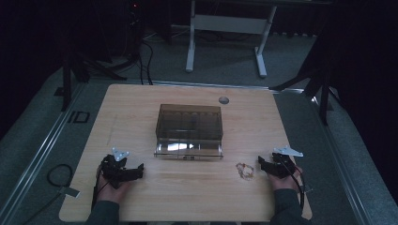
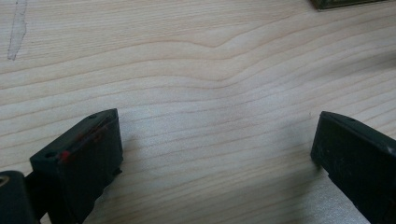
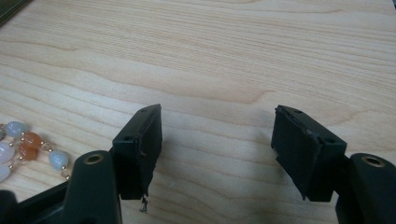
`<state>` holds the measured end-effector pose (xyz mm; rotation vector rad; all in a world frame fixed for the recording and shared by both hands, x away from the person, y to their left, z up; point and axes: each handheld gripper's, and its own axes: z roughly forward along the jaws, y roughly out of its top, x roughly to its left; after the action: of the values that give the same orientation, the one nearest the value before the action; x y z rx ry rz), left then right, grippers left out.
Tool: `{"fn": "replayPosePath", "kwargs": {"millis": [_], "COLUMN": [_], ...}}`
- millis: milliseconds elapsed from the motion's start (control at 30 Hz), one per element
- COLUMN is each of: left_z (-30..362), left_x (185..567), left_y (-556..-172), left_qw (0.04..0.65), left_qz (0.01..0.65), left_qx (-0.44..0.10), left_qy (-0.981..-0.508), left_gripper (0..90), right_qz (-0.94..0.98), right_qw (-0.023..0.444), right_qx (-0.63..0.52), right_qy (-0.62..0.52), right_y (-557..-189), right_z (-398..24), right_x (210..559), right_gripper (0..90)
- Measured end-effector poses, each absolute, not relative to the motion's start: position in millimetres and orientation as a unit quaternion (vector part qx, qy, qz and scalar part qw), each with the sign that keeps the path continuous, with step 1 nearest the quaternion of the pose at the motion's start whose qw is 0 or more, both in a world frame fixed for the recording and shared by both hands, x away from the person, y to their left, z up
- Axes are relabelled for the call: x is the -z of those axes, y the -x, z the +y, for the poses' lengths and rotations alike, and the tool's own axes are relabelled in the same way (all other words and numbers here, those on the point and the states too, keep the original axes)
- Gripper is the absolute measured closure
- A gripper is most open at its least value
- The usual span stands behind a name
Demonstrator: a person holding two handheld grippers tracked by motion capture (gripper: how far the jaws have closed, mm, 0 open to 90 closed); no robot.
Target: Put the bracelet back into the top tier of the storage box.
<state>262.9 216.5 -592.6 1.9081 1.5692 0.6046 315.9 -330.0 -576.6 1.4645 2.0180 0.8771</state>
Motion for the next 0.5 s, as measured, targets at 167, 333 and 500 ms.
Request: {"fn": "replayPosePath", "kwargs": {"millis": [167, 333, 500], "left_z": [216.5, 216.6, 216.6], "left_x": [592.5, 592.5, 592.5], "left_y": [-262.9, -262.2, -262.2], "left_qw": [0.294, 0.295, 0.295], "left_qz": [0.59, 0.589, 0.588], "left_qx": [-0.227, -0.226, -0.226], "left_qy": [-0.717, -0.718, -0.718], "left_gripper": [2.2, 2.3, 2.3], "right_qz": [0.74, 0.75, 0.755], "right_qw": [0.247, 0.238, 0.231], "right_qx": [-0.321, -0.318, -0.31], "right_qy": [-0.537, -0.53, -0.53], "right_y": [-315.7, -317.4, -319.3], "right_z": [-329.8, -331.5, -331.1], "right_x": [576.6, 574.8, 572.9], "right_gripper": [33.5, 33.5, 33.0]}}
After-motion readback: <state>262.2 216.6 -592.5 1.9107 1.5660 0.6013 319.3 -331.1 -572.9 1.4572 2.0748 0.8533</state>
